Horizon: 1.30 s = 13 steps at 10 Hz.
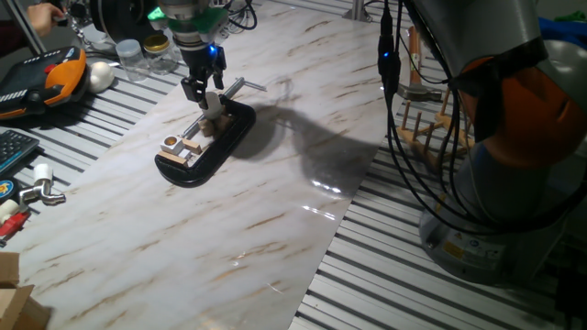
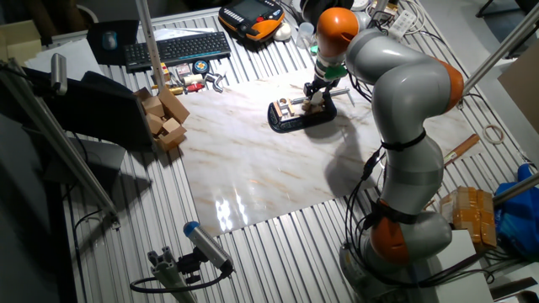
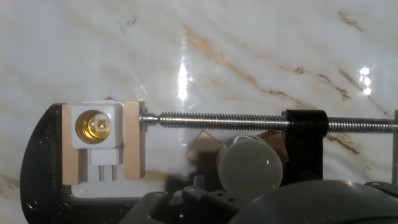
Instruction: Install the light bulb by rotating it
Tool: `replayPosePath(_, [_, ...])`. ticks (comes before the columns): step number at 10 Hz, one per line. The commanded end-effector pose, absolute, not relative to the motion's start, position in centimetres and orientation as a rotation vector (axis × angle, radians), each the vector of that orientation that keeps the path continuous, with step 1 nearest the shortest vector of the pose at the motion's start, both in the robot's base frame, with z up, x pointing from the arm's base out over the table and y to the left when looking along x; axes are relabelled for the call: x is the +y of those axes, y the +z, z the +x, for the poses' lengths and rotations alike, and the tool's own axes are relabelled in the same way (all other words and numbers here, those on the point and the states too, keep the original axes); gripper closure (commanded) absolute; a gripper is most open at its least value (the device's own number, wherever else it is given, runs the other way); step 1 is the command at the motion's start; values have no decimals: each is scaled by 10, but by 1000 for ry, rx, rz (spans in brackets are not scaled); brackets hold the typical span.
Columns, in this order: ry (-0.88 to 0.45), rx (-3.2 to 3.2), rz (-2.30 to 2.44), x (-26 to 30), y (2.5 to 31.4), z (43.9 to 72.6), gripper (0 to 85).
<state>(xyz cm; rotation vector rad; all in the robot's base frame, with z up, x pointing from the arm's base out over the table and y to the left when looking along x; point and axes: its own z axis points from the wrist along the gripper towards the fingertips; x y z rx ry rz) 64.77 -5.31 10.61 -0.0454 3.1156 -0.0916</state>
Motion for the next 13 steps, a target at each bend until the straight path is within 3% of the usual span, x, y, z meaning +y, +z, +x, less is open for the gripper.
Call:
replayPosePath(1, [-89, 3116, -45, -53, 106, 648, 170])
replayPosePath(13, [-74, 3068, -46, -51, 100, 650, 170])
